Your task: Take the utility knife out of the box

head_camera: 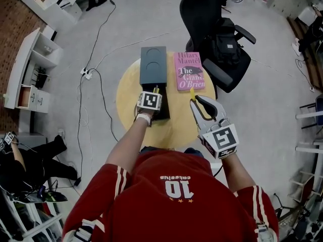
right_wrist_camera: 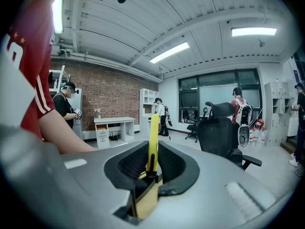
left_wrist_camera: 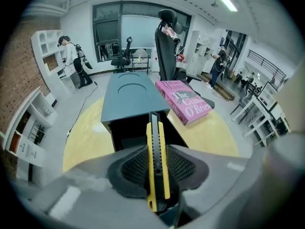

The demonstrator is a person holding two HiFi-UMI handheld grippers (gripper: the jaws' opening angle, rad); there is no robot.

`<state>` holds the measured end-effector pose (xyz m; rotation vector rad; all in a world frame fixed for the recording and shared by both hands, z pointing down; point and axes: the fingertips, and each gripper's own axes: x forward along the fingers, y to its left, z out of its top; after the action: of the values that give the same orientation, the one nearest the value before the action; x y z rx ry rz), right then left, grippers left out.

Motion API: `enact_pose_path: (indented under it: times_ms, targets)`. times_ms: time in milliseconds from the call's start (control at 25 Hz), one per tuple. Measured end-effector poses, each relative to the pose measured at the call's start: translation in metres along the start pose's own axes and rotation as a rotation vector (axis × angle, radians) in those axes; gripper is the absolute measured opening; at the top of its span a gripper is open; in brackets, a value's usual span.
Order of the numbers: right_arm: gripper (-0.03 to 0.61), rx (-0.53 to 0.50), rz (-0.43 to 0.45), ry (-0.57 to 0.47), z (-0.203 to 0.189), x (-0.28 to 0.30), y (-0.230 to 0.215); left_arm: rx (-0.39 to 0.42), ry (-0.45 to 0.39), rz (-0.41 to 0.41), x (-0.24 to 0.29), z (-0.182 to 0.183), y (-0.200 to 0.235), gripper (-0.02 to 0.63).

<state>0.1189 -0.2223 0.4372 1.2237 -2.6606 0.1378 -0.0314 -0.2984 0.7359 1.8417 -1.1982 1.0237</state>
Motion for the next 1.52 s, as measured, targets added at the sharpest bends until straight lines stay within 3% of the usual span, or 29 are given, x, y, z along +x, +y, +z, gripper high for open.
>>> enact_pose_path:
  times_ms: [200, 400, 920, 1160, 1520]
  targets:
    - [0.061, 0.001, 0.008, -0.010, 0.002, -0.004, 0.008, 0.042, -0.114, 0.054, -0.026, 0.017, 0.009, 0.127]
    - [0.061, -0.009, 0.018, -0.021, 0.006, -0.007, 0.015, 0.025, -0.215, -0.023, -0.062, 0.024, -0.014, 0.127]
    - [0.061, -0.028, 0.048, -0.024, 0.020, -0.017, 0.035, 0.156, -0.544, 0.001, -0.176, 0.048, -0.032, 0.127]
    - [0.060, -0.024, 0.032, -0.084, 0.044, -0.019, 0.039, 0.097, -0.697, -0.109, -0.240, 0.058, -0.045, 0.127]
    - [0.060, 0.013, -0.004, -0.133, 0.076, -0.016, 0.066, 0.187, -0.909, -0.173, -0.327, 0.064, -0.050, 0.127]
